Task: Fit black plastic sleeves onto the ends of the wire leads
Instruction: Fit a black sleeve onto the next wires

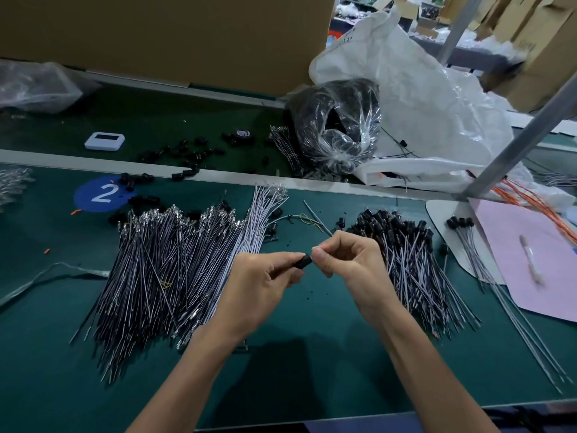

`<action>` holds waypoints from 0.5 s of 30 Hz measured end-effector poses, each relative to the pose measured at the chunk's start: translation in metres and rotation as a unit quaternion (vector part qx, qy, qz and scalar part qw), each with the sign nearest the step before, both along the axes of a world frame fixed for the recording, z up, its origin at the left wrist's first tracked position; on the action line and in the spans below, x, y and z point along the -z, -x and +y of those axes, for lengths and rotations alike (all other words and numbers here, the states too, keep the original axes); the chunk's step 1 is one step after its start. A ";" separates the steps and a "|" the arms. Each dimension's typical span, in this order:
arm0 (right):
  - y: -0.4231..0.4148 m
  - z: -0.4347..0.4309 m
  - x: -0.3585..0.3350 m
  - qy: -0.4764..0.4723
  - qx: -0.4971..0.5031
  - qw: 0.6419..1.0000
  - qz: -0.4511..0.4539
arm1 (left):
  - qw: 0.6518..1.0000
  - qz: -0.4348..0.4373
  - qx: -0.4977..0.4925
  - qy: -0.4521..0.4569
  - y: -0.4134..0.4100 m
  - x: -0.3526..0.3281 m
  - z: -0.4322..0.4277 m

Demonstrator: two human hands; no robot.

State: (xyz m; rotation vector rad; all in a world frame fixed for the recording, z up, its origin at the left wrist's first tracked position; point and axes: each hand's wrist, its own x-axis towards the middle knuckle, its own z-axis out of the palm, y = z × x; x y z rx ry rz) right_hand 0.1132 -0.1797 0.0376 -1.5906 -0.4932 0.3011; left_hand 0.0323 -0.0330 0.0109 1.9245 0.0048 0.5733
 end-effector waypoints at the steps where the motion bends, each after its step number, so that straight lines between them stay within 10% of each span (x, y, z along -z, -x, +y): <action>1: 0.000 0.000 0.002 -0.005 -0.002 1.000 0.010 | 1.000 -0.010 0.002 -0.026 0.000 0.000 0.001; 10: 0.004 -0.009 0.012 -0.058 -0.025 0.996 0.063 | 0.996 -0.020 0.056 -0.072 -0.006 -0.004 0.007; 15: 0.005 -0.009 0.008 -0.101 -0.021 0.988 0.118 | 0.986 0.039 0.077 0.144 -0.005 -0.006 -0.003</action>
